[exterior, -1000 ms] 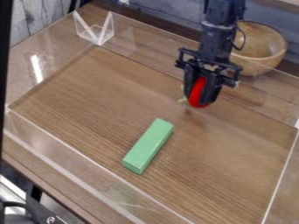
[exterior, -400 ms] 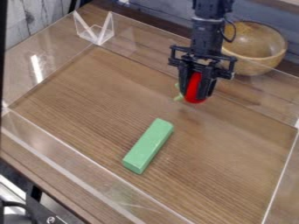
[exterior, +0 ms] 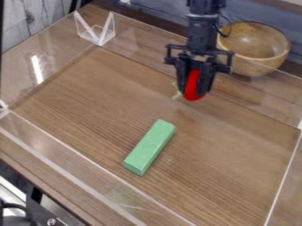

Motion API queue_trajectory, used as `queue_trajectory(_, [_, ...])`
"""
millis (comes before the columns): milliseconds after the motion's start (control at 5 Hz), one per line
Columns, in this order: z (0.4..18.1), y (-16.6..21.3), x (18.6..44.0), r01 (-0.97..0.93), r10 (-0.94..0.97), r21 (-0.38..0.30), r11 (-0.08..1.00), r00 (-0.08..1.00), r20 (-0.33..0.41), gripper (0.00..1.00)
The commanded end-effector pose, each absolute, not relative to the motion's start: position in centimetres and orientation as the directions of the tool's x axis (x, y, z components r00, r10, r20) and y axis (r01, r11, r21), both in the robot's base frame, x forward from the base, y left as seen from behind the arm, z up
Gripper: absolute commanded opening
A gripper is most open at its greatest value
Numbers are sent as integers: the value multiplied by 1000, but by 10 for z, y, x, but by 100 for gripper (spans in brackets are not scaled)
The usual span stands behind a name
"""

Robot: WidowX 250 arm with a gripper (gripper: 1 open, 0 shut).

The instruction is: Move the red object to the left side of the table

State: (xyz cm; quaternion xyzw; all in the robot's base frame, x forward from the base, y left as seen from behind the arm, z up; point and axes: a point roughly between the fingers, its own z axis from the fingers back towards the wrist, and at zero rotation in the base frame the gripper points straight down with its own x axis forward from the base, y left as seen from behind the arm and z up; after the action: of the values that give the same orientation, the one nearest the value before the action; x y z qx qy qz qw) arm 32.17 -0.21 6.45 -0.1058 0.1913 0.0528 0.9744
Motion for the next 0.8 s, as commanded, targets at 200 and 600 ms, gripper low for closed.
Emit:
queue_trajectory(200, [130, 32, 330, -260, 200, -232, 937, 946, -254, 0])
queue_trajectory(600, [132, 48, 323, -385, 319, -238, 892, 908, -273, 0])
